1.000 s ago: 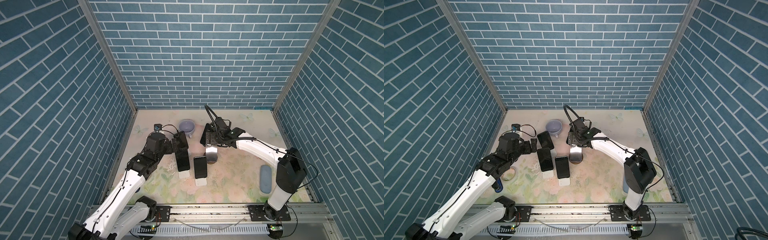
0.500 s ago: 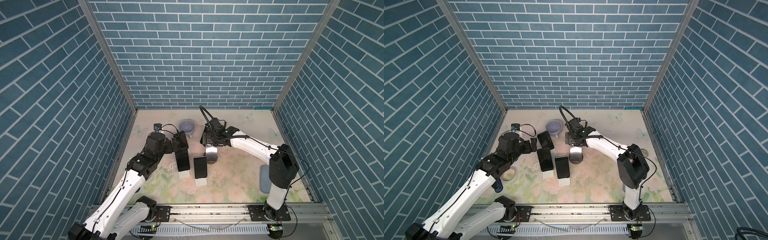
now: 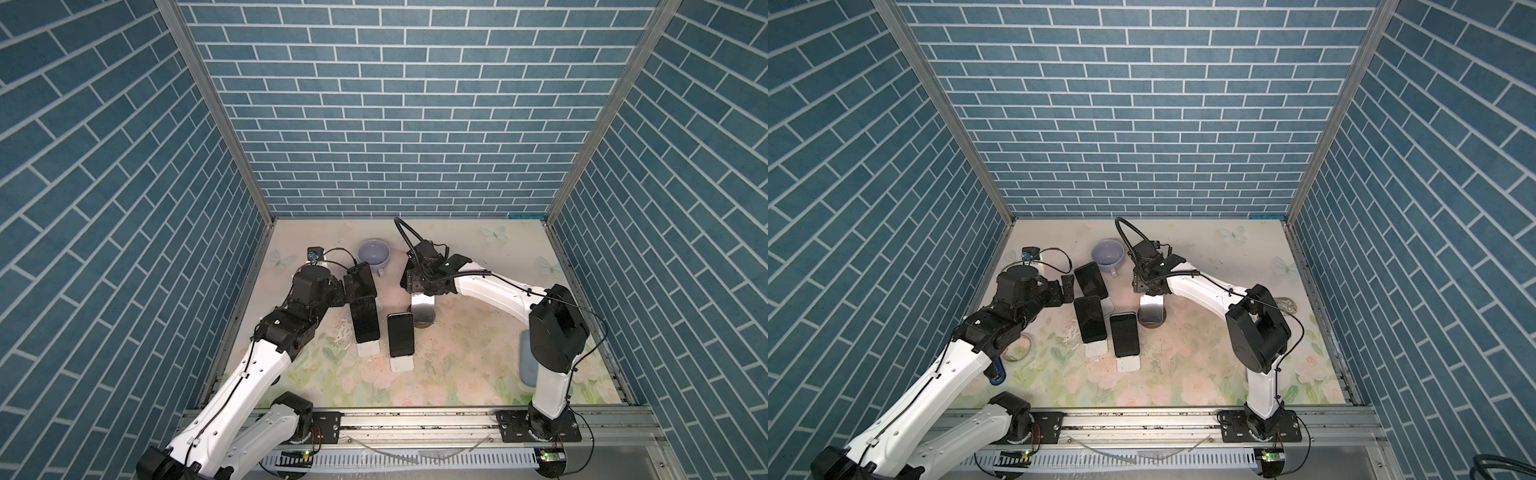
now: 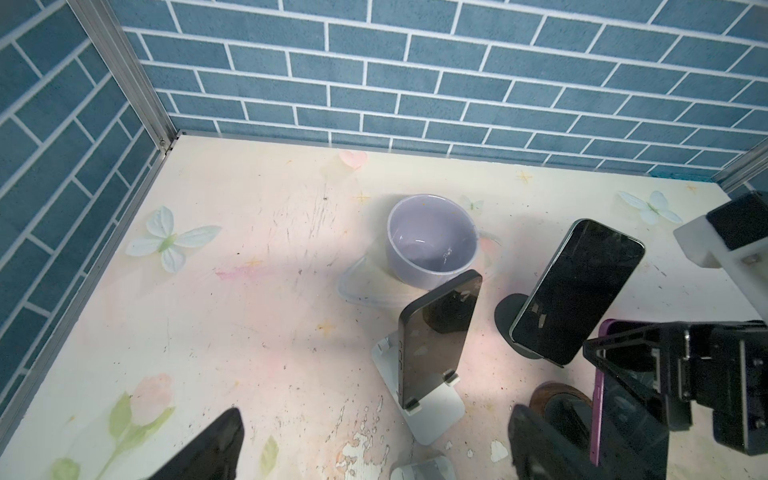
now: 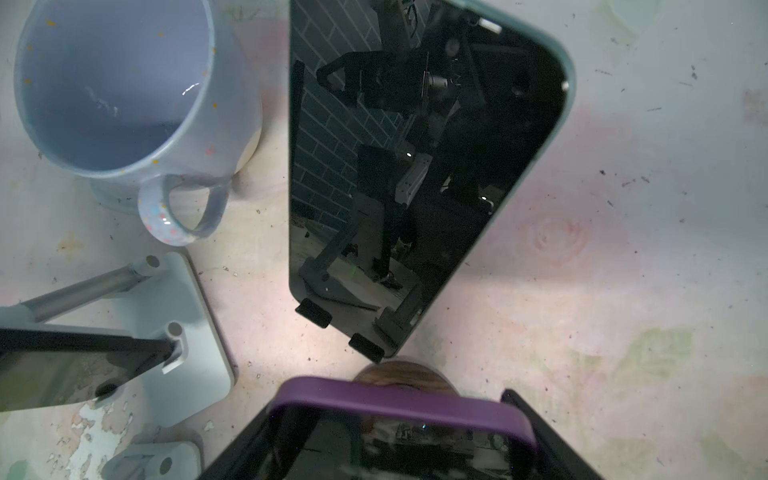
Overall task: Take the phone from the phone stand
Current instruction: 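Lower right gripper around the purple-cased phone on the round wooden stand and close, then lift the purple-cased phone off the stand with the right gripper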
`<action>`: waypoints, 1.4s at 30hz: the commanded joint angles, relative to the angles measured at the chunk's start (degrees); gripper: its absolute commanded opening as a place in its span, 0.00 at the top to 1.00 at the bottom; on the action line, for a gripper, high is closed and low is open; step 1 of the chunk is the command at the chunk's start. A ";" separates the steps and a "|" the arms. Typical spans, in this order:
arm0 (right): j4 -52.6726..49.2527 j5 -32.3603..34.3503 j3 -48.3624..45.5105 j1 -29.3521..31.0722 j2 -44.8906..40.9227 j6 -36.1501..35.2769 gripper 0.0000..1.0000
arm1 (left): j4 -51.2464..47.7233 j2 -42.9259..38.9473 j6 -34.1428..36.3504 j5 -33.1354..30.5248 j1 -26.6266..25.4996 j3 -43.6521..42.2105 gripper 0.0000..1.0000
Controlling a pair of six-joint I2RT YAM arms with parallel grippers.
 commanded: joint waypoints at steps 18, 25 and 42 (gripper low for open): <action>-2.86 -0.99 4.89 0.48 -3.77 -2.77 0.53 | 0.70 -0.02 0.96 -0.43 -0.34 0.04 0.00; -4.66 0.39 6.15 -0.13 -6.40 -5.81 0.57 | 0.10 0.29 1.43 -0.84 -0.31 1.07 0.00; -4.17 1.74 -7.85 -10.48 -18.04 -7.23 0.59 | -1.17 0.86 -0.32 1.63 -0.63 4.24 0.00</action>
